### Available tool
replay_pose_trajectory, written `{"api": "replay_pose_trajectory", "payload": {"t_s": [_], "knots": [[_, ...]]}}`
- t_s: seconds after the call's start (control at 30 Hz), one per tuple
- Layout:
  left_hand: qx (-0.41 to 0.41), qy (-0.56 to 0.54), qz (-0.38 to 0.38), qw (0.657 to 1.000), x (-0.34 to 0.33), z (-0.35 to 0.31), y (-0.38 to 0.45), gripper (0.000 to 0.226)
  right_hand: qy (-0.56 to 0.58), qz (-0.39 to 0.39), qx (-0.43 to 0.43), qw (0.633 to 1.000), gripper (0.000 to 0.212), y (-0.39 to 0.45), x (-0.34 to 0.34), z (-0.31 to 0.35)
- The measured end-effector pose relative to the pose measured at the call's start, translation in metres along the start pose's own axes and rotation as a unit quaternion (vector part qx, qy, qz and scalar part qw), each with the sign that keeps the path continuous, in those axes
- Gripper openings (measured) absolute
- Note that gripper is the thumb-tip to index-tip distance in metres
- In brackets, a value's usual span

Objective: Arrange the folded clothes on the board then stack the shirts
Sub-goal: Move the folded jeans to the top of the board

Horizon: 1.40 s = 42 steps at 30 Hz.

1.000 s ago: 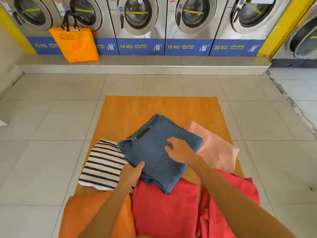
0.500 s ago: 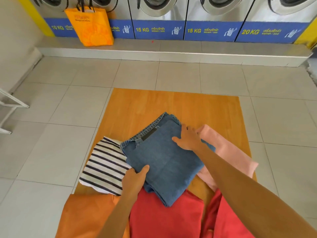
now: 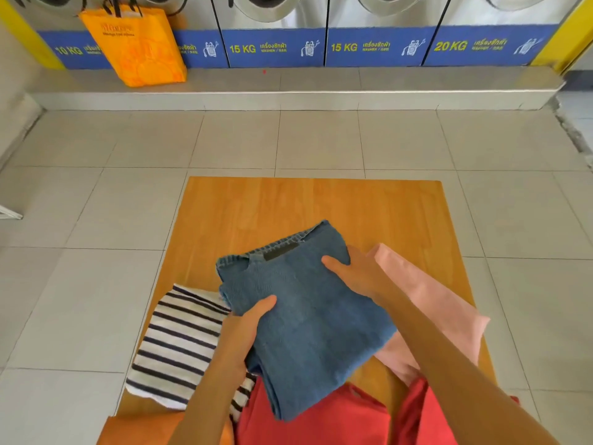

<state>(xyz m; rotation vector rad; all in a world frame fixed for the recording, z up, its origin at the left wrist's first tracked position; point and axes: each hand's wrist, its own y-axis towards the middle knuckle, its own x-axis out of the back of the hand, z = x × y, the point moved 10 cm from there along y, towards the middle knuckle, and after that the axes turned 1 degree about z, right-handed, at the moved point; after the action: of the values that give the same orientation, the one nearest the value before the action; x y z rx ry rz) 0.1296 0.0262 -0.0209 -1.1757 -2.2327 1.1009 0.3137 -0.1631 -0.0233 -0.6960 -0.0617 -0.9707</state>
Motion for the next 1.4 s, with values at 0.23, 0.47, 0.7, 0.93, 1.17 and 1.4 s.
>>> {"api": "replay_pose_trajectory", "payload": {"t_s": [0.23,0.47,0.7,0.93,1.17,1.4], "knots": [[-0.102,0.118,0.036,0.987,-0.041,-0.131,0.04,0.045,0.061,-0.14,0.045,0.987,0.043,0.037,0.075,0.051],[-0.147,0.195,0.052,0.969,-0.094,-0.183,0.134,0.05,0.081,-0.205,-0.041,0.975,0.049,0.105,0.101,0.018],[-0.18,0.245,0.023,0.952,-0.083,-0.152,0.168,0.047,0.008,-0.241,-0.074,0.968,0.053,0.114,0.096,-0.025],[-0.161,0.276,0.024,0.947,-0.025,-0.121,0.126,0.043,-0.087,-0.241,-0.105,0.961,0.059,0.103,0.092,-0.024],[-0.189,0.301,-0.058,0.933,0.079,-0.095,0.064,0.045,-0.197,-0.359,0.015,0.912,0.054,0.003,0.016,0.027],[-0.188,0.433,-0.168,0.865,0.151,-0.066,0.05,0.056,-0.138,-0.138,0.026,0.98,0.051,-0.051,-0.135,0.011]]}}
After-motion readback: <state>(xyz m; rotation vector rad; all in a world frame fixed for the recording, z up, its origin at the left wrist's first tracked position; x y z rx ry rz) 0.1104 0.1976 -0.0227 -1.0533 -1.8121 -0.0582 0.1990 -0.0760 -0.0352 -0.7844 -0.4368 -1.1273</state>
